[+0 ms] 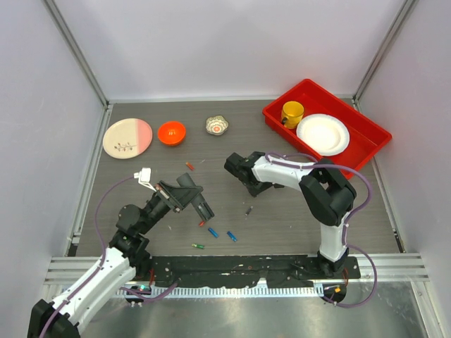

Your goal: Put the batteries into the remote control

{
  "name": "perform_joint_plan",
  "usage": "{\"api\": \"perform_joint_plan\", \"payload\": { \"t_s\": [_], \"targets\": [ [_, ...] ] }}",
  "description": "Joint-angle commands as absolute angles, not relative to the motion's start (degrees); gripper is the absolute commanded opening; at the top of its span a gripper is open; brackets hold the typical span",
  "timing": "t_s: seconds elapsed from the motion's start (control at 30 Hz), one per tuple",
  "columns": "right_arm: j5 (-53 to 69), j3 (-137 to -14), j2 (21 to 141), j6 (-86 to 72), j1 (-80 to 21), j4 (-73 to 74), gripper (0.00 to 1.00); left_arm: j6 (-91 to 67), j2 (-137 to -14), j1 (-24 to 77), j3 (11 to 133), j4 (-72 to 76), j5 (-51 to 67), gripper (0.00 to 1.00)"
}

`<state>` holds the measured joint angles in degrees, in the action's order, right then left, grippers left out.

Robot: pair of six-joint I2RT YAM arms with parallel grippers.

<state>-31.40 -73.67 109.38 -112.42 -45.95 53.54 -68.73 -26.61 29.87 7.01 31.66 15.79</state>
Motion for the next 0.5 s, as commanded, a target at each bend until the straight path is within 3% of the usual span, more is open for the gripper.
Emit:
{"api": "perform_joint_plan", "payload": {
  "t_s": [0.0, 0.1, 0.27, 0.3, 0.4, 0.47],
  "targets": [
    [-32.0, -73.7, 109.4, -110.1, -46.0, 51.6, 0.36, -68.0, -26.2, 29.6, 7.1, 32.0, 15.3, 0.0],
    [-32.1, -74.1, 109.2, -107.0, -46.0, 51.1, 0.46, -68.1, -26.1, 29.7, 7.0, 31.6, 15.4, 0.0],
    [-36.6, -76.3, 105.3, -94.9, -46.5, 49.7, 0.5, -67.9, -25.7, 29.6, 7.0, 31.0, 15.6, 0.0],
    [-37.9, -76.4, 104.3, -92.0, -46.7, 49.3, 0.57, -67.9, -25.5, 29.7, 7.0, 30.9, 15.6, 0.0],
    [-40.7, -74.9, 100.4, -74.2, -46.7, 44.6, 0.71, -67.8, -25.6, 29.6, 7.0, 30.8, 15.9, 0.0],
    [-37.5, -73.0, 98.0, -51.5, -46.7, 35.3, 0.73, -67.7, -26.0, 29.6, 7.0, 30.8, 16.0, 0.0]
  ]
}}
